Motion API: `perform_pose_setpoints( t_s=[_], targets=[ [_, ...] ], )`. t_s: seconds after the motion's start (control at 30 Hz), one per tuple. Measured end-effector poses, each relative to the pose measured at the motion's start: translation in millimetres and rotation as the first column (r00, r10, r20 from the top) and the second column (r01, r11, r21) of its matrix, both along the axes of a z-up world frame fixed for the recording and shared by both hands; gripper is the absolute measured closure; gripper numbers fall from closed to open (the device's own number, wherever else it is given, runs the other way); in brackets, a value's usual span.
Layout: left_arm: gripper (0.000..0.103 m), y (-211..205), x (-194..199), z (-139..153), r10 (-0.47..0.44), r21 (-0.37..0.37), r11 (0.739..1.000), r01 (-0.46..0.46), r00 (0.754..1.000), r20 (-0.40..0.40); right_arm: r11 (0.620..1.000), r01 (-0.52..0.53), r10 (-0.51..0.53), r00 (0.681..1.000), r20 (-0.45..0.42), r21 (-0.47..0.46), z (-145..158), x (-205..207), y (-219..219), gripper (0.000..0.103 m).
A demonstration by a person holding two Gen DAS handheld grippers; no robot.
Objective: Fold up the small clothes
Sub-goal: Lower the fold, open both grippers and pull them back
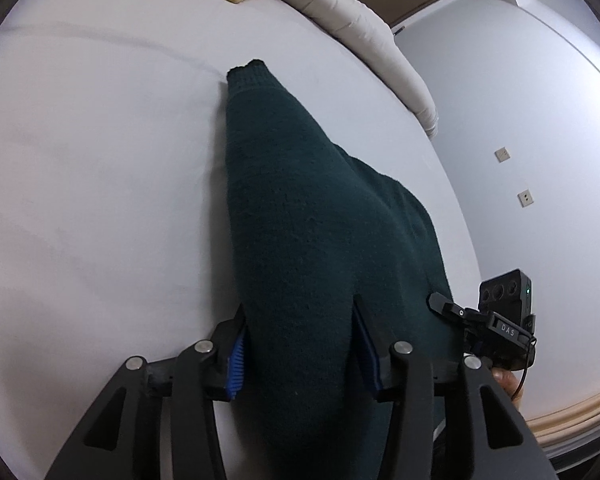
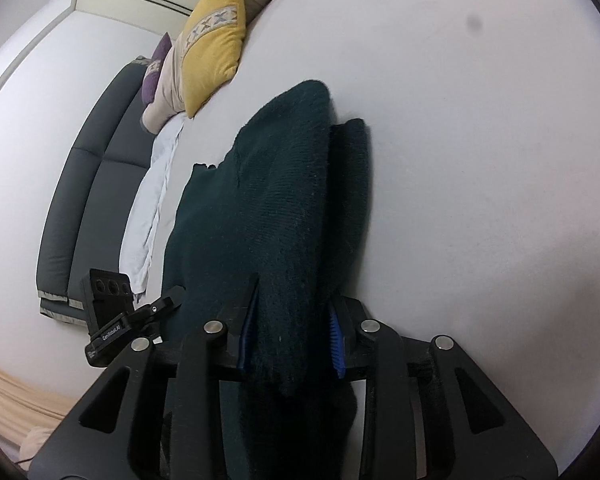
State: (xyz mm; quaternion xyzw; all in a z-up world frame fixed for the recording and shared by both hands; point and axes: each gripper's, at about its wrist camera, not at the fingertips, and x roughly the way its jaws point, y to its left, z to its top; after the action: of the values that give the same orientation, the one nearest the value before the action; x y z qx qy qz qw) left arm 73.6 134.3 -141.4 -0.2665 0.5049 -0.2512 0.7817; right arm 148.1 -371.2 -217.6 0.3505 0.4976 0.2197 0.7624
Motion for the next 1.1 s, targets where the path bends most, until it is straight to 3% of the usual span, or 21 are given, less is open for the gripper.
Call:
perform_pose_setpoints(
  t_s=[0.1,0.2,0.27,0.37,0.47,0.53,0.63,0.93,1.0,1.1],
  targets=[
    [0.055,4.0,-15.5,18.2,0.028,0.054,0.998,-0.03,0.999,0.046,0.998,0.038,-0.038,0.999,-0.007,-0.046,15.1,-9.8,-4.3,0.061],
    [0.055,11.1,-36.1,38.9,0.046,0.073,0.996,-0.054,0.994,0.103,0.997,0.036,-0.035,0.999,0.017,-0.069,38.2,-27.9,-9.1,0.061],
    [0.055,19.6,-53.4,50.6,0.048,0.038,0.998,-0.054,0.989,0.142,0.998,0.026,-0.024,0.999,0.032,-0.058,50.4,-44.9,-15.5,0.061],
    [0.055,12.7,-73.3,60.6,0.015,0.046,0.999,-0.023,0.984,0.175,0.995,-0.013,0.014,1.0,0.007,-0.096,49.4,-64.7,-10.3,0.061],
    [0.055,-4.7,-79.8,51.1,-0.032,0.103,0.995,0.015,0.987,0.158,0.988,-0.053,0.049,0.998,-0.03,-0.142,35.8,-71.8,-0.7,0.065],
    [0.055,-10.0,-77.8,33.8,-0.022,0.11,0.994,0.009,0.993,0.116,0.993,-0.031,0.026,0.999,-0.046,-0.113,23.1,-74.0,-5.5,0.077],
    [0.059,-9.5,-78.5,23.6,-0.013,0.101,0.995,0.003,0.994,0.105,0.997,-0.027,0.025,0.999,-0.036,-0.079,14.8,-77.7,-14.7,0.083],
    [0.059,-1.4,-89.1,25.3,0.017,0.113,0.993,-0.031,0.992,0.125,0.997,0.003,-0.004,1.0,-0.017,-0.076,14.6,-90.9,-24.1,0.08],
    [0.052,4.4,-94.7,31.8,0.043,0.125,0.99,-0.062,0.989,0.144,0.995,0.026,-0.027,1.0,-0.008,-0.099,24.1,-98.8,-30.6,0.079],
    [0.04,10.7,-105.1,56.4,0.077,0.199,0.972,-0.126,0.968,0.239,0.984,0.073,-0.072,0.997,0.015,-0.16,38.6,-109.7,-43.7,0.078]
  ],
)
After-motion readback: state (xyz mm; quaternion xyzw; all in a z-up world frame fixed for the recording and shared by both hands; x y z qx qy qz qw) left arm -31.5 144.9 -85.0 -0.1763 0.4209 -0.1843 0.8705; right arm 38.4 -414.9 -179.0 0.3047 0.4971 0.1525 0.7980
